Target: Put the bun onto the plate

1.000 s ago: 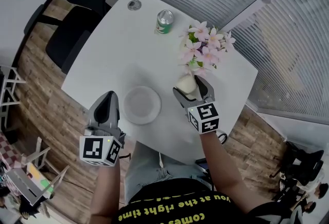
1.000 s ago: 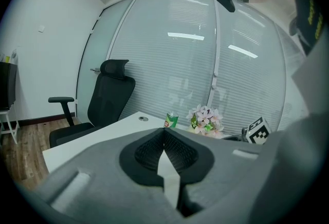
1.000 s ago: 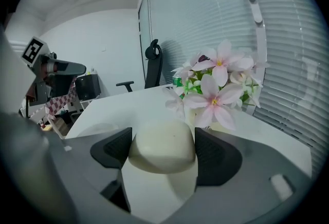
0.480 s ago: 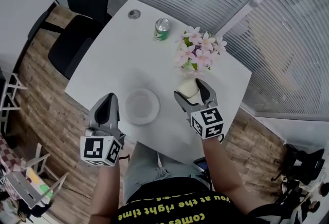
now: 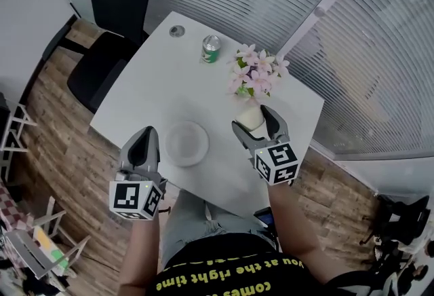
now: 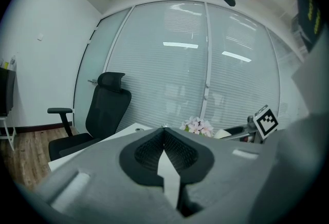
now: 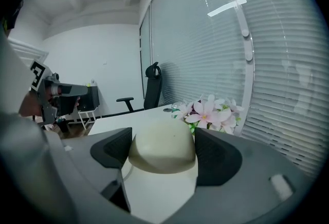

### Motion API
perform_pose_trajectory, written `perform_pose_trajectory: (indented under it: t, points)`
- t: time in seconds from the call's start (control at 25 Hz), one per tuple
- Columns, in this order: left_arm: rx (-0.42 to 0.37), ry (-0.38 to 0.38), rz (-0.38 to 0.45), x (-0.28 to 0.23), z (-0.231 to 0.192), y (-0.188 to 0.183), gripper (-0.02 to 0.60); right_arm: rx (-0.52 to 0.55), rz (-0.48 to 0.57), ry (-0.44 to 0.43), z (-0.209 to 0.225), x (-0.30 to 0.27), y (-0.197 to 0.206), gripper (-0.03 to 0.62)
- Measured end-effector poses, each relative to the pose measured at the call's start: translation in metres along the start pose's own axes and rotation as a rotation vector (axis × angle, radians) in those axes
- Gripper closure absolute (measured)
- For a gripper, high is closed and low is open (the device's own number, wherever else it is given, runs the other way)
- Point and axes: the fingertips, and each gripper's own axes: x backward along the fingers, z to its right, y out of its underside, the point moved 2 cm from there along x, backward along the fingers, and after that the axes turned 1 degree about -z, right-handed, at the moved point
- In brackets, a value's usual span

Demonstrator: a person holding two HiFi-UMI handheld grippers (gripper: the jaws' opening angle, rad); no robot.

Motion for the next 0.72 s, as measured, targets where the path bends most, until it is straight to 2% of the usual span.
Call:
perform_pose_trajectory:
  t: [0.44, 0.72]
  points:
    - [-0.031, 0.013, 0.026, 0.020, 0.008, -0.011, 0.581, 0.012, 0.046, 0.010, -0.013, 0.023, -0.024, 0.204]
    - [-0.025, -0.016, 0.042, 0.034, 0.004, -0.014, 0.581, 0.038, 0.046, -0.034, -0.031, 0.023, -0.030, 0.204]
